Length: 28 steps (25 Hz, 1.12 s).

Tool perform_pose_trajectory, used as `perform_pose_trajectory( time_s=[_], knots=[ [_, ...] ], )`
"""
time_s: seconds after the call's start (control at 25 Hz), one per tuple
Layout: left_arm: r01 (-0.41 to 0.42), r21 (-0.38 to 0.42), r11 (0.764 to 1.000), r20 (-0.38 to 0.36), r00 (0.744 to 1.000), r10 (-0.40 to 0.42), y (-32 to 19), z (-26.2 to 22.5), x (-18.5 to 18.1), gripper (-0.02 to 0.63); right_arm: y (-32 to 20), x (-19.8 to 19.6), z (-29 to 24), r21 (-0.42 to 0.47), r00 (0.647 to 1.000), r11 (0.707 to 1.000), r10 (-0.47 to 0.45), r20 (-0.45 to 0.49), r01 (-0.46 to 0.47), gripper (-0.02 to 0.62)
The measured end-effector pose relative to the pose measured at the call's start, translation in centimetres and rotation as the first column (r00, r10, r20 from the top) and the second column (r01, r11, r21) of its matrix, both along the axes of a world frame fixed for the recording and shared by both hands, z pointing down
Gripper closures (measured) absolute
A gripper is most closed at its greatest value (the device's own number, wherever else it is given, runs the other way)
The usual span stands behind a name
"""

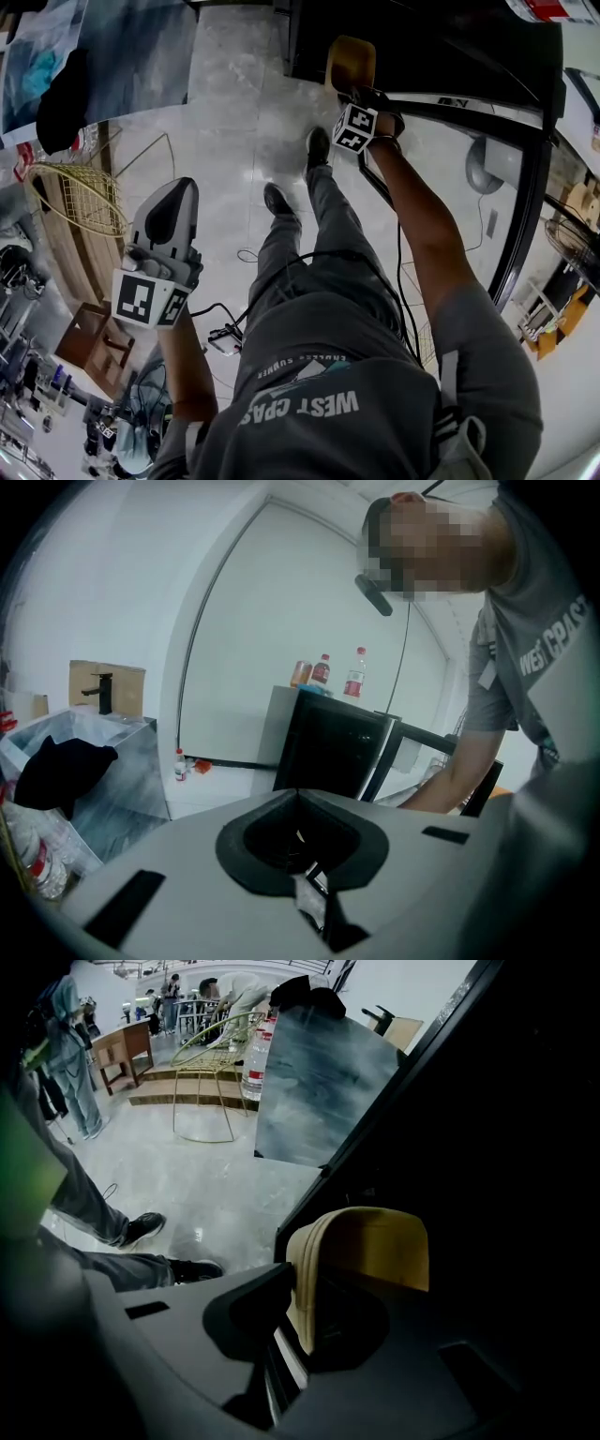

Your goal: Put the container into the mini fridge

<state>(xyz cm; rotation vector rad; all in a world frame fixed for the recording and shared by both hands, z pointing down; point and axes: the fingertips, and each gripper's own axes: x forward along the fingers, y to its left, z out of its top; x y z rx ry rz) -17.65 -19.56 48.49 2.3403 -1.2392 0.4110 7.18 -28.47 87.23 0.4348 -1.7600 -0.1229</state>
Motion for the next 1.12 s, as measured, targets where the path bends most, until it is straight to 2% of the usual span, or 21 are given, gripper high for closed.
perform_pose_trajectory(
  time_s=[0.8, 1.12],
  knots=[
    [0.006, -0.058, 0.998, 0.010, 1.000, -0.005, -0.2, 2.9, 1.9, 0.591, -5.0, 1.7, 3.8, 0.078, 0.999, 0.997, -0.001, -0.041, 0.004, 0.525],
    [0.005, -0.060, 0.998, 0.014, 1.000, -0.004, -0.3, 3.1, 1.9, 0.591, -7.7, 2.2, 3.8, 0.067, 0.998, 0.998, 0.025, -0.063, -0.020, 0.500]
  ],
)
